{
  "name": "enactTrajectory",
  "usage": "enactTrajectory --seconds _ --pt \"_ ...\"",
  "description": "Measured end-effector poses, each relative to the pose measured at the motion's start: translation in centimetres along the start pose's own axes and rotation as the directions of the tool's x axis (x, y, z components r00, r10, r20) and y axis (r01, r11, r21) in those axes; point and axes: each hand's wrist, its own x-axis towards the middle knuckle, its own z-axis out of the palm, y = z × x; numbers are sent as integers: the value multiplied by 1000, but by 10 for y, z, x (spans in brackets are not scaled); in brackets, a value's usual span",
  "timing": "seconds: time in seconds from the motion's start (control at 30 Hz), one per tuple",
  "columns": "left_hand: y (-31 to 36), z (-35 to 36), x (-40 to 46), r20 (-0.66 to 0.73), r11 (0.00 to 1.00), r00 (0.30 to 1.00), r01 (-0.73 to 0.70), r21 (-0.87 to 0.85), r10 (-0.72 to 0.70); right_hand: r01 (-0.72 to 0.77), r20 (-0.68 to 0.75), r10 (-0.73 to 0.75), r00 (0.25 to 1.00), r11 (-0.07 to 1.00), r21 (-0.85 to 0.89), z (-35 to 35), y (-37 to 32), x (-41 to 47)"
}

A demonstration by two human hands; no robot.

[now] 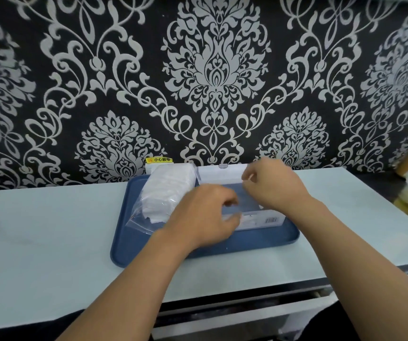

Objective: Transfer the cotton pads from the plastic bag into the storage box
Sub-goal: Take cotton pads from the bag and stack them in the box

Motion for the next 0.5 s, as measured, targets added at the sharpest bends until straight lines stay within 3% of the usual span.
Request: enactTrajectory --seconds 0.07,0.13,0.2,0.3,0.37,0.43,0.5 --pt "-13 -27 -8 -227 986 973 11 -168 -50 138 -142 -102 985 950 279 -6 -29 -21" --pt "-38 -52 -20 -413 962 892 76 -263 -183 233 -48 -240 970 852 469 -5 -59 -44" --pt "-70 -67 -35 -404 919 835 274 -284 -373 292 110 -390 914 822 490 7 -82 -61" --pt "-104 -66 -53 -71 775 783 592 -222 -618 413 198 -463 864 877 247 36 -99 -65" --pt "-110 -58 -59 80 774 798 600 -204 -598 458 208 -449 869 889 5 49 -106 -59" --pt "-109 -47 -58 77 823 846 531 -205 -527 434 215 -398 892 887 -160 55 -111 -54" --pt "-107 -36 -51 -12 848 860 501 -173 -510 397 186 -359 915 883 -250 58 -113 -53"
